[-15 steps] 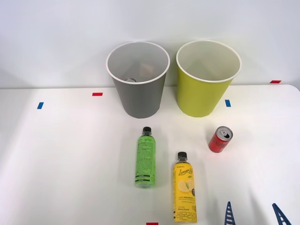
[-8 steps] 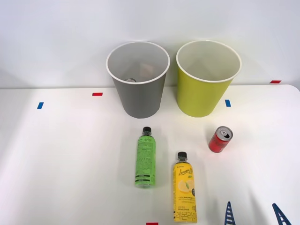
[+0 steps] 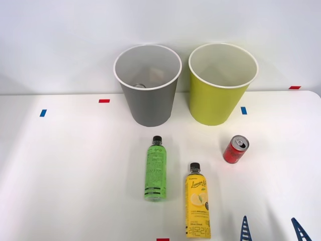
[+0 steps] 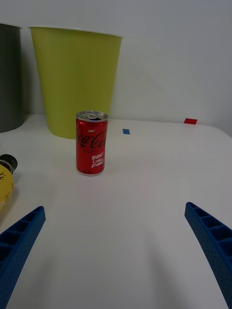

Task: Put cans in the gray bin, plastic bottles in the light green bin

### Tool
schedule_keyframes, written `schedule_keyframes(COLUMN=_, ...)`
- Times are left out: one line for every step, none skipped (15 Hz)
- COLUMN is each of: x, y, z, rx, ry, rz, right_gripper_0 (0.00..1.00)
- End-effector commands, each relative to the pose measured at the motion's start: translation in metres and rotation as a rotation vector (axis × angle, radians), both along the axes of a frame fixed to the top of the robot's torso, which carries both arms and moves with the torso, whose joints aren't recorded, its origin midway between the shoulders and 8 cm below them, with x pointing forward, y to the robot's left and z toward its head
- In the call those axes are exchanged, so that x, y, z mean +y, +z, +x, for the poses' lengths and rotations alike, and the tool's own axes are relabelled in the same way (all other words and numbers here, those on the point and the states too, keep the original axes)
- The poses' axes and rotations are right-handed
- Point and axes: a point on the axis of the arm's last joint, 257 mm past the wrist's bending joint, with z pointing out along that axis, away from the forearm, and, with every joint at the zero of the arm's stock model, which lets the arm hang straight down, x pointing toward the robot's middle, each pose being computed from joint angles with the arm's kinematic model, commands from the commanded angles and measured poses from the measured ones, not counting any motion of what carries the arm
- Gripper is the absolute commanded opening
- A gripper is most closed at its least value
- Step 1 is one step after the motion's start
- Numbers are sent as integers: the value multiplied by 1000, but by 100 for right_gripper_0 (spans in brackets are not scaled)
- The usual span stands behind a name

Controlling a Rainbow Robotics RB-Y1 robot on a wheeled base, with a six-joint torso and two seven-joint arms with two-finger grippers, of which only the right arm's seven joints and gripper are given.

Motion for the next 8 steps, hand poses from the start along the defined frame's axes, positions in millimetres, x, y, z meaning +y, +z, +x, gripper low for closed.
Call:
schedule_keyframes(x=0, y=0, z=0, rx=0, ry=0, rz=0, right_gripper_0=100)
schedule_keyframes(x=0, y=0, z=0, rx=0, ry=0, rz=0, right_gripper_0=100)
schedule_keyframes(x=0, y=0, z=0, rx=0, ry=0, rz=0, right_gripper_0=100)
schedule_keyframes(x=0, y=0, z=0, rx=0, ry=0, rz=0, right_gripper_0=100)
schedule_keyframes(x=3, y=-14, z=2, rx=27, ry=4, rz=6, right_gripper_0=100)
schedule_keyframes(x=6, y=-13, z=3, rx=12, ry=7, rz=15, right_gripper_0=100)
schedule_keyframes(x=6, y=-10, z=6, rx=-3, ry=6, rz=20, right_gripper_0=100)
schedule_keyframes(x=7, y=-5, z=10, rx=-23, ry=7, rz=27, right_gripper_0=100)
